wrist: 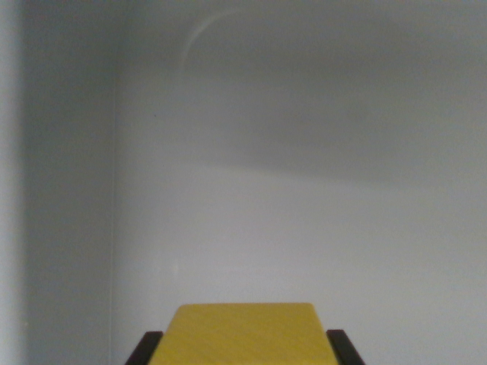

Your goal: Pick yellow cube

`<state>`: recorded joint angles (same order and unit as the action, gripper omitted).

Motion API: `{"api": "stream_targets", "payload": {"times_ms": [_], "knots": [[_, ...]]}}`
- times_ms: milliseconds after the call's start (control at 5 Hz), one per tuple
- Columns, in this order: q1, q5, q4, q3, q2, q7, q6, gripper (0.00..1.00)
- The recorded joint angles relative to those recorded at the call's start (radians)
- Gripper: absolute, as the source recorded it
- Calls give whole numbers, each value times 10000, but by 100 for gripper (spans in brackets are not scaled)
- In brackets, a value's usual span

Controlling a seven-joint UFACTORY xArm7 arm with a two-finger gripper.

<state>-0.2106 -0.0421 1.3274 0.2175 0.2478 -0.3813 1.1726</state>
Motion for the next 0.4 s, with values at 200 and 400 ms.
{"api": "stream_targets", "payload": {"times_ms": [200,400], "knots": [[0,0,0,0,0,0,0,100],[9,35,349,15,-122,17,468,100]]}}
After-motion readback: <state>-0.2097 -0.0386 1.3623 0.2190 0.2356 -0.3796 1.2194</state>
